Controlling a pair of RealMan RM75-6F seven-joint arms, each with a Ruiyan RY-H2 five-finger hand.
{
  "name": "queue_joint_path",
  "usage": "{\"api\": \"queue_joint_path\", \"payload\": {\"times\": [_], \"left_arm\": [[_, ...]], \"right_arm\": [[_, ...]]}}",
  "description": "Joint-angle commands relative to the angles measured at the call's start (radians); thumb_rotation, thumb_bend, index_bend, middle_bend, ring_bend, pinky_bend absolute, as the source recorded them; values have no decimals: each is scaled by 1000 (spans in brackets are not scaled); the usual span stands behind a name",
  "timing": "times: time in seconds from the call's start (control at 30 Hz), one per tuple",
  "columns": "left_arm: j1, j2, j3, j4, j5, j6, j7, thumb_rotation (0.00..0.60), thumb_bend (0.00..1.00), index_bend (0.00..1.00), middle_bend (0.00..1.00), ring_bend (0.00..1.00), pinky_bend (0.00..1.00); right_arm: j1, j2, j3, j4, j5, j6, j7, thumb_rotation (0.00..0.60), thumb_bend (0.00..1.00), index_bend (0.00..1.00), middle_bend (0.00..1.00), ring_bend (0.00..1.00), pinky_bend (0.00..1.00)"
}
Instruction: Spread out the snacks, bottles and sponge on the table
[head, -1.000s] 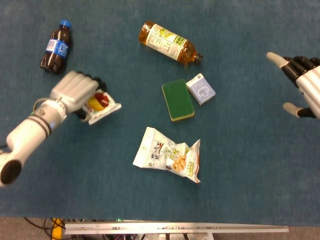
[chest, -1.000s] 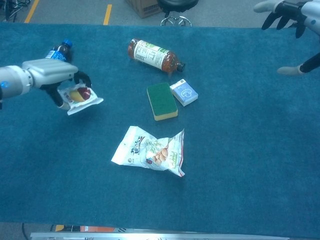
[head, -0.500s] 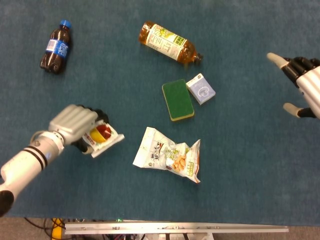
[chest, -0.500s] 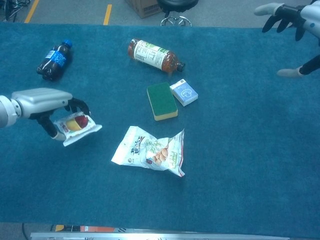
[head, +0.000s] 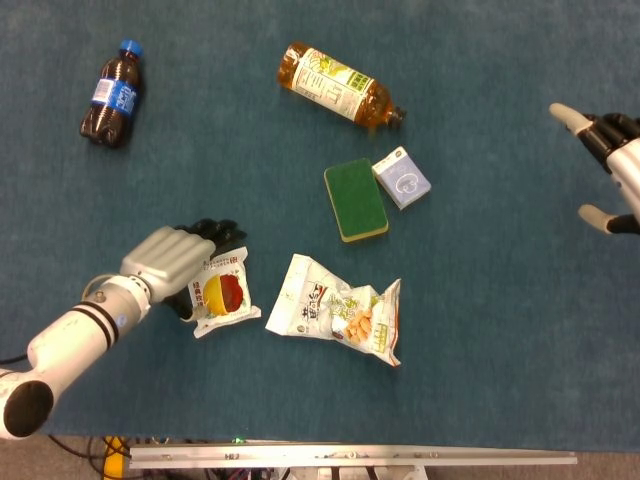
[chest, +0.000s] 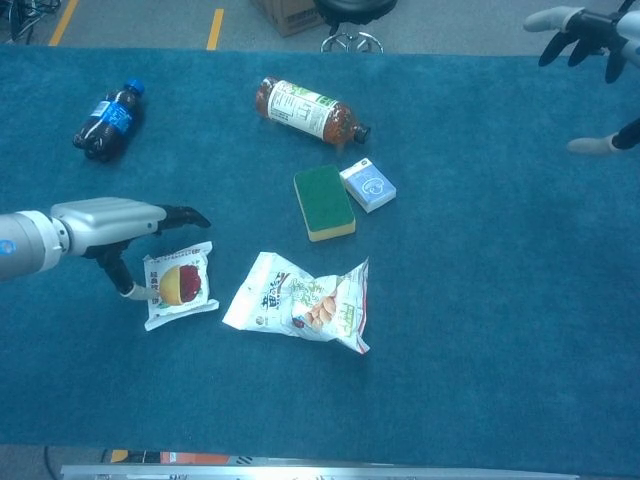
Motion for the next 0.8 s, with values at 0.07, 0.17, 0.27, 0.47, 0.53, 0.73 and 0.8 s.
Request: {"api": "queue_joint_path", "payload": {"times": [0.07,0.17,0.27,0.47,0.53,0.73,0.8], "left_arm": [[3,43,0,-20,4,32,2,600,241,0,0,0,170],[21,87,3,-40,31,69,-3,600,241,0,0,0,170],[48,133,8,-60,77,118,-3,600,241,0,0,0,169],[137,207,30,-99,223,275,23,600,241,0,0,0,167],[172,230,43,-113,270,327,39,600,241,0,0,0,165],[247,296,75,-163,345,395,40,600,241,0,0,0,163],[265,311,83,-171,361,404,35,600,241,0,0,0,163]], "right_arm": [[16,-10,12,3,26,-25,-10,600,120,0,294,296,441],[40,-21,29,7,65,-60,-24,600,121,0,294,296,441],[75,-38,51,13,116,-103,-52,600,121,0,293,296,441],[159,-90,100,28,285,-193,-130,600,62,0,293,296,441],[191,-113,112,40,347,-220,-159,600,56,0,294,296,441],[291,-197,128,91,504,-266,-268,600,56,0,293,294,441],[326,-230,134,112,557,-272,-301,600,57,0,293,293,441]]}}
